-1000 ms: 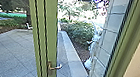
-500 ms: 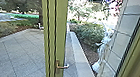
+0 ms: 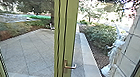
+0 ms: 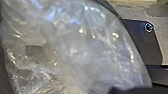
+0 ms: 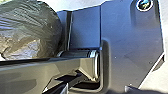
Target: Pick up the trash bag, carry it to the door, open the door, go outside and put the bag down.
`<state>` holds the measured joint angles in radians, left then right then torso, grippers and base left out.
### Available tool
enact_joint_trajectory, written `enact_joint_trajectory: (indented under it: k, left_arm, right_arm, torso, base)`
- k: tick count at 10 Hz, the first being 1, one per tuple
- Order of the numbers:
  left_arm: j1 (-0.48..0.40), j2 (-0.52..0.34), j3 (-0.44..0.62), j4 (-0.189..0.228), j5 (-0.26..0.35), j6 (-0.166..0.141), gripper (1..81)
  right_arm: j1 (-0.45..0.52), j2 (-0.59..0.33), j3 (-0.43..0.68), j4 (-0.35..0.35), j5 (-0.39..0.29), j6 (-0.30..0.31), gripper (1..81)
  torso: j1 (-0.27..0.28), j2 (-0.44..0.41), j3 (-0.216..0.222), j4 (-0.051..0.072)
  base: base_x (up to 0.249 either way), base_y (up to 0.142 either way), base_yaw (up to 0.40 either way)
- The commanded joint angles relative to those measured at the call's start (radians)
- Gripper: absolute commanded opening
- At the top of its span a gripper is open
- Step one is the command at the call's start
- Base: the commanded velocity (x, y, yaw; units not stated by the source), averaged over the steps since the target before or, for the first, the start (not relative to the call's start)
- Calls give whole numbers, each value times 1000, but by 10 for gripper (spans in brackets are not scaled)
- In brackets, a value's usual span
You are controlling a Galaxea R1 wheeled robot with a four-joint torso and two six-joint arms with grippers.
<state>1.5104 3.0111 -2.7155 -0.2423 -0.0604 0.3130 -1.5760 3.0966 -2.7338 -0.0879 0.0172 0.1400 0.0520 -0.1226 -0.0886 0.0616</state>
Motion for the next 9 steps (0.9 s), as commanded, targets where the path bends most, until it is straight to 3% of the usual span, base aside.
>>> enact_joint_trajectory:
  k: [1, 9]
  left_arm:
    - [-51, -4, 0, 11, 53, 5, 10]
    - [-51, -3, 0, 14, 56, 5, 10]
  right_arm:
    - [30, 23, 13, -16, -72, -23, 811]
    - [33, 23, 13, -16, -72, -23, 811]
  torso:
    - [0, 0, 0, 0]
    - [0, 0, 0, 0]
  base:
    - [0, 0, 290]
    - [0, 0, 291]
